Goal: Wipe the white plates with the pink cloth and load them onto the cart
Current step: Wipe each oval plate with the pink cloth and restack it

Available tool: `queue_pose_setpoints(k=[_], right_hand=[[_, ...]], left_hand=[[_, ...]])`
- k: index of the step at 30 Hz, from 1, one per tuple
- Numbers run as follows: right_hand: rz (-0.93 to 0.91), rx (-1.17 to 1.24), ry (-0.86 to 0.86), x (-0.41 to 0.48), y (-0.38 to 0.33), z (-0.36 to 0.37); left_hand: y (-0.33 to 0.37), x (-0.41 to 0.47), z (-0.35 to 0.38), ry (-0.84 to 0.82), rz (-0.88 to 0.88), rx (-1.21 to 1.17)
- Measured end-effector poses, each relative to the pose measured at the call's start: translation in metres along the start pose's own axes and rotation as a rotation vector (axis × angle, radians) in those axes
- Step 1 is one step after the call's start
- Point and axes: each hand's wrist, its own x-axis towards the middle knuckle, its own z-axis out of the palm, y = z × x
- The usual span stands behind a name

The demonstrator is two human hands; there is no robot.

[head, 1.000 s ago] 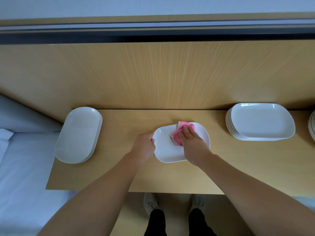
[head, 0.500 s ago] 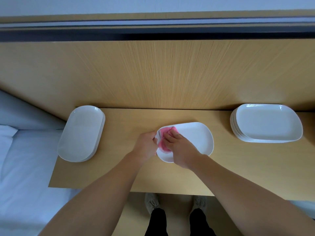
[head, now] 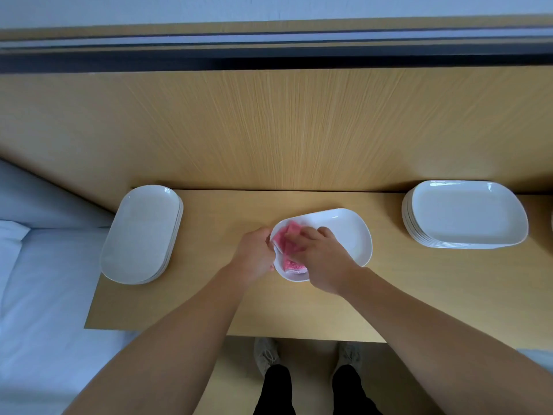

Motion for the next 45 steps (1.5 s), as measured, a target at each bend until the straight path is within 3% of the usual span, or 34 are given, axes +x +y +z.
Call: queue_pose_setpoints(k=[4, 8, 14, 19, 26, 31, 35, 39, 41, 43, 45], right_hand=[[0.291, 0.049, 0.107, -0.007, -0.010, -0.003], [0.491, 0.004, -0.004, 0.012, -0.023, 0.003], [0.362, -0.054, -0.126, 0.017, -0.010, 0.017], [0.074, 0.096, 0.042, 0.006, 0.001, 0.031], [-0.150, 0.119, -0.032, -0.013, 0.014, 0.027], [-0.112, 0.201, -0.120, -0.031, 0.028, 0.018], [-0.048, 0.210, -0.030, -0.049, 0.046, 0.019], [0.046, 0.215, 0.063, -0.042, 0.027, 0.017], [0.117, 0.194, 0.021, -0.033, 0.017, 0.015], [0.190, 0.106, -0.071, -0.028, 0.012, 0.016], [0.228, 0.078, -0.009, -0.028, 0.005, 0.019]], left_hand=[[-0.001, 0.002, -0.002, -0.008, -0.028, 0.020], [0.006, 0.000, -0.001, -0.026, -0.035, 0.010], [0.003, 0.002, -0.001, -0.043, -0.023, -0.001], [0.007, 0.003, -0.001, -0.022, -0.034, 0.001], [0.014, 0.005, 0.005, 0.104, -0.043, 0.216], [0.015, 0.008, 0.005, 0.114, -0.053, 0.219], [0.014, 0.009, 0.008, 0.137, -0.064, 0.253], [0.022, 0.003, 0.015, 0.170, -0.009, 0.617], [0.021, 0.000, 0.016, 0.186, 0.044, 0.792], [0.014, -0.003, 0.018, 0.147, 0.177, 0.955], [0.009, -0.008, 0.023, 0.054, 0.335, 1.002]])
